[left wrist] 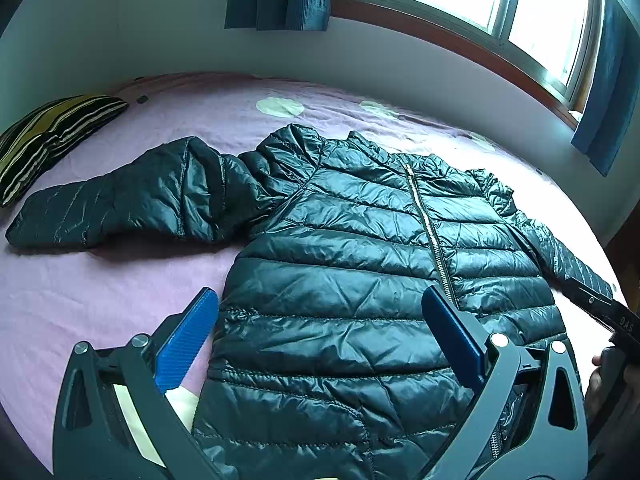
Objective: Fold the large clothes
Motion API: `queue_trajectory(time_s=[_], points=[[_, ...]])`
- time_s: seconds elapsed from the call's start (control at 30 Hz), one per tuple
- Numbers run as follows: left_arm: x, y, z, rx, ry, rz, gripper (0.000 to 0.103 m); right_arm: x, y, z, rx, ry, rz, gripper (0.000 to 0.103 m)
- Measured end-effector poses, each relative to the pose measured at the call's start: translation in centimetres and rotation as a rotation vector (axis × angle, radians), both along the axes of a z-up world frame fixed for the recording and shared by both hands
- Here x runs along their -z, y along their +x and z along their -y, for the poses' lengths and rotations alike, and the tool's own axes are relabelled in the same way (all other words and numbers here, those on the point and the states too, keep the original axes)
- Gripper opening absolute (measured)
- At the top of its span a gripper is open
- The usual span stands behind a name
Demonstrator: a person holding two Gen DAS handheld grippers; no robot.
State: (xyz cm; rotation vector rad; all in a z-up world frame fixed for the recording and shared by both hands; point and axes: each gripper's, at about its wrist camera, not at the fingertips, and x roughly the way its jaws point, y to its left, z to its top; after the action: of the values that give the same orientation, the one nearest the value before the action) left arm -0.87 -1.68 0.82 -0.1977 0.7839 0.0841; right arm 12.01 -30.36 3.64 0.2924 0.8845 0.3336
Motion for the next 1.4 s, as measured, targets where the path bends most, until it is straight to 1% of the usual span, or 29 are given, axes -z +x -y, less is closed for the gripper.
queue_trajectory(time_s=[1.0,1.4], points=[[0.04,-0.01,-0.17,-0.005,0.001,-0.003,0.101,0.72,0.22,0.36,0.013,0.009,-0.019,0.099],[-0.08,-0.13,-0.30,-0.009,0.004,-0.001,0.101,0.31,-0.01,0.36,0.022,0.001,-0.001,0.099]])
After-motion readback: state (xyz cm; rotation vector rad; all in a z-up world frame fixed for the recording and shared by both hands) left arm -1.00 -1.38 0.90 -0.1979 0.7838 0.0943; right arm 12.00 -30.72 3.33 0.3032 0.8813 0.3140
